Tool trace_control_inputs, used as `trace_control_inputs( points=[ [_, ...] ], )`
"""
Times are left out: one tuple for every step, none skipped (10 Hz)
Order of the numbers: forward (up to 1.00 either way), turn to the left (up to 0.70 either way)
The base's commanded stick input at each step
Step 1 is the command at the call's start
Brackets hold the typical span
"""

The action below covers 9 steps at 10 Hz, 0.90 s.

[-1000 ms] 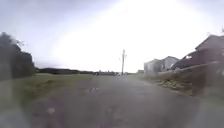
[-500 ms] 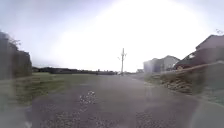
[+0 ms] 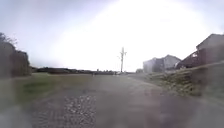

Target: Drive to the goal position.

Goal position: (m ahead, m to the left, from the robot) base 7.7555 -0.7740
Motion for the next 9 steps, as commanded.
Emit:
trace_control_inputs(
  points=[
    [1.0, 0.27],
    [1.0, 0.0],
    [1.0, 0.0],
    [1.0, 0.0],
    [1.0, 0.0],
    [1.0, 0.0],
    [1.0, 0.0],
    [1.0, 0.0],
    [1.0, 0.0]
  ],
)
